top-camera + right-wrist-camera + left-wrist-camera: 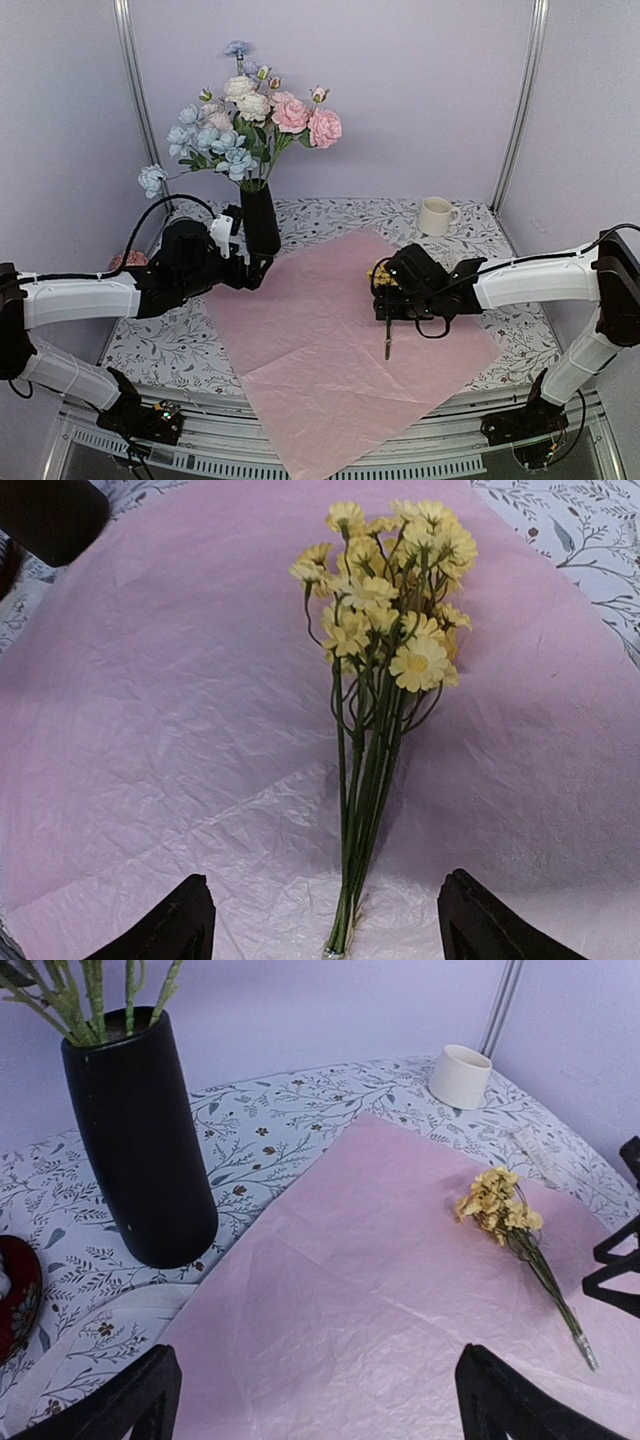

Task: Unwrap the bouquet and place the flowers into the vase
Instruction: Pick up the fake flower from the flattened wrapping paper.

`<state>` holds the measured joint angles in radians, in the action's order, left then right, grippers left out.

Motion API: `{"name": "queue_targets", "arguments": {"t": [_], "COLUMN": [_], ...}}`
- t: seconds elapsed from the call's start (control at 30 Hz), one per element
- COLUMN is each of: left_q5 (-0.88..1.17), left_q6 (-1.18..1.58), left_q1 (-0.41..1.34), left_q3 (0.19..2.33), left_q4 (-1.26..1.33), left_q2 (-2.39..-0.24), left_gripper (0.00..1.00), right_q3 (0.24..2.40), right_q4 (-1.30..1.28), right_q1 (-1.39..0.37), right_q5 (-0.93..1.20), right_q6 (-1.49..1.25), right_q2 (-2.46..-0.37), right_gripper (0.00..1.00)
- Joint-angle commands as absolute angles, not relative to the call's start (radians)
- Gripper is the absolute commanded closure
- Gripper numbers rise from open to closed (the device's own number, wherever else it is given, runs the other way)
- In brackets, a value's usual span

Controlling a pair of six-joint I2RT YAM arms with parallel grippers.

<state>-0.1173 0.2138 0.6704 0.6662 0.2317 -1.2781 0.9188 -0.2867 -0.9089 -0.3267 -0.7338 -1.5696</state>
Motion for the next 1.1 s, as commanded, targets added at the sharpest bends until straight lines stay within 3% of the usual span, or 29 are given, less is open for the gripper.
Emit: {"name": "queue_targets", "arguments": {"t": [0.0, 0.2, 0.47, 0.8, 0.93, 1.07], "left_q5": [-0.187, -0.021, -0.035, 0.031, 0.061, 0.099], "left_q6": [0.252, 0.247, 0.244, 0.239, 0.238, 0.227], "left_q1": [0.678, 0.679, 0.679, 0.680, 0.679, 0.680], "left_q3": [0.614, 0.533, 0.504, 0.511, 0.515, 0.510], "left_q4": [0.347, 0.494, 0.507, 0.518, 0.527, 0.545], "left_q2": [-1.287, -1.265, -1.225, -1.246, -1.261, -1.264], "left_gripper": [0.02, 0.02, 0.02, 0.02, 0.02, 0.03], "right_q3": [0.981, 1.048, 1.100, 1.112, 1.104, 1.090], "right_q4": [-0.386, -0.428, -0.447, -0.442, -0.419, -0.376], "right_q1": [-0.903, -0.882, -0.858, -0.857, -0.856, -0.856], "right_q5": [-0.329, -0.287, -0.243, -0.226, -0.226, -0.245], "right_q6": [-0.805, -0.832, -0.853, -0.855, -0.850, -0.808], "right_q2": [-1.636, -1.739, -1.831, -1.883, -1.862, -1.789], "right_gripper": [0.24, 0.42, 0.61, 0.75, 0.96, 0.97]}}
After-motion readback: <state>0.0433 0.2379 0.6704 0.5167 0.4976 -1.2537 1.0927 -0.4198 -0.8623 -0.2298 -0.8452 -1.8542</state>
